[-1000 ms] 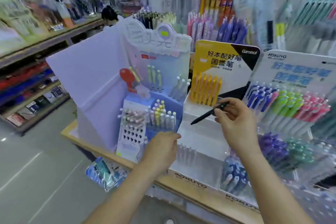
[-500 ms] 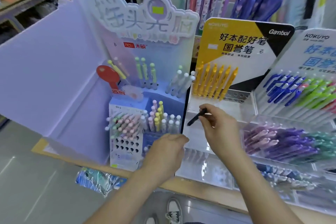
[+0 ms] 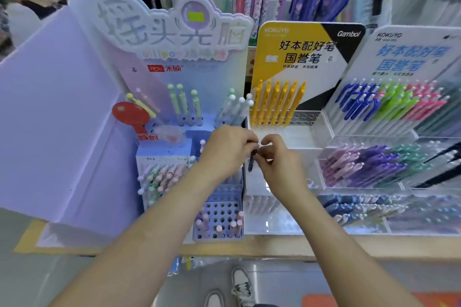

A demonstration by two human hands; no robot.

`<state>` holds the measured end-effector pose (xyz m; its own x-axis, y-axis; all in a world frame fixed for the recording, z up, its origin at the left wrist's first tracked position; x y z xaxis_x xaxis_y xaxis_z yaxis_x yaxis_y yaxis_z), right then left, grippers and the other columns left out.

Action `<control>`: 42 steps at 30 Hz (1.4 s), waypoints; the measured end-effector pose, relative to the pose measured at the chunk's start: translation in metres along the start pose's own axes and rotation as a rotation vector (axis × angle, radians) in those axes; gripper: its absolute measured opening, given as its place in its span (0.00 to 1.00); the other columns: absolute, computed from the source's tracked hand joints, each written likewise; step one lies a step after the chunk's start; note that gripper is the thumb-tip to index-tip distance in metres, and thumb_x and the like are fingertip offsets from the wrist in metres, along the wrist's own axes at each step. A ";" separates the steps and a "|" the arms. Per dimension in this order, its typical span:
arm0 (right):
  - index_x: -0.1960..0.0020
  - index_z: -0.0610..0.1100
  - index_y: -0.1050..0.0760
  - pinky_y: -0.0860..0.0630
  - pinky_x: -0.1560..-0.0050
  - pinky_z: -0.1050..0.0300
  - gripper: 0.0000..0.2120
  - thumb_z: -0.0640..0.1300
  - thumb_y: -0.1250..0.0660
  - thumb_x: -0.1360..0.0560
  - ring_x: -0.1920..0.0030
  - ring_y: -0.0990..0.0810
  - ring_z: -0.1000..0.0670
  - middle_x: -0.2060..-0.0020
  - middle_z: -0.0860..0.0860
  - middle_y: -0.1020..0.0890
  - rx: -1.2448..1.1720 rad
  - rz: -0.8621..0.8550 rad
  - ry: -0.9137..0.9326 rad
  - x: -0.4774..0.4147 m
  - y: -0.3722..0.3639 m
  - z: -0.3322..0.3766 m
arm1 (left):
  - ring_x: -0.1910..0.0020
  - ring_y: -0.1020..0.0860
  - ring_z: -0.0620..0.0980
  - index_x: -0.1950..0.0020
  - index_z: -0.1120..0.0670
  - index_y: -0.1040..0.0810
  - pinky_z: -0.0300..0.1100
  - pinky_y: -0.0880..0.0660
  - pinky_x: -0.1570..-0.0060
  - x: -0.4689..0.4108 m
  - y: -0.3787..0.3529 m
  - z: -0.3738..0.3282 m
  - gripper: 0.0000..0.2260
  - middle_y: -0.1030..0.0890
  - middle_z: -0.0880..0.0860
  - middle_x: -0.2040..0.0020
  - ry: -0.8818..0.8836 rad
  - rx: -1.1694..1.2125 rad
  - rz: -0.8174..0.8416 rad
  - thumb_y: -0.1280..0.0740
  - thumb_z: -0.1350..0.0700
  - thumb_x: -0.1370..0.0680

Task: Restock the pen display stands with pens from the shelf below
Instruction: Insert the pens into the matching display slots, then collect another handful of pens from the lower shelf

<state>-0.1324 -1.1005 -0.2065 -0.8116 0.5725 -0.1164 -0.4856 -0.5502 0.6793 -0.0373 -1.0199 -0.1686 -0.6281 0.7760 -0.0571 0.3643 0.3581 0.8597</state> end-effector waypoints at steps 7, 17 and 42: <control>0.41 0.47 0.27 0.21 0.55 0.48 0.10 0.38 0.36 0.21 0.58 0.17 0.49 0.56 0.50 0.16 -0.033 -0.114 -0.092 0.023 0.035 -0.014 | 0.49 0.21 0.54 0.44 0.53 0.20 0.46 0.25 0.50 -0.008 -0.009 0.000 0.09 0.17 0.54 0.49 -0.060 -0.114 0.057 0.36 0.52 0.20; 0.53 0.49 0.24 0.23 0.61 0.53 0.10 0.34 0.33 0.24 0.63 0.16 0.51 0.65 0.50 0.15 -0.375 -0.267 -0.398 0.117 0.117 -0.062 | 0.48 0.22 0.56 0.41 0.53 0.21 0.48 0.26 0.52 0.000 0.006 -0.037 0.10 0.17 0.54 0.49 -0.181 -0.222 -0.074 0.35 0.53 0.21; 0.53 0.54 0.22 0.24 0.61 0.57 0.12 0.36 0.32 0.24 0.62 0.19 0.50 0.59 0.51 0.16 -0.196 -0.535 -0.888 0.424 0.409 -0.406 | 0.47 0.21 0.42 0.45 0.49 0.18 0.37 0.28 0.46 0.131 -0.412 -0.421 0.11 0.17 0.45 0.47 -0.533 0.181 0.624 0.37 0.58 0.22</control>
<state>-0.8067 -1.3293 -0.2723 0.0146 0.9656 0.2598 -0.8182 -0.1378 0.5582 -0.5592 -1.2847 -0.3169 0.1178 0.9845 0.1303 0.6702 -0.1756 0.7211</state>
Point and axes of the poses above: each hand's wrist, its own x-axis away from the middle knuckle, its own y-axis out of the back of the hand, z = x × y, the point moved 6 cm from there along -x, towards the middle knuckle
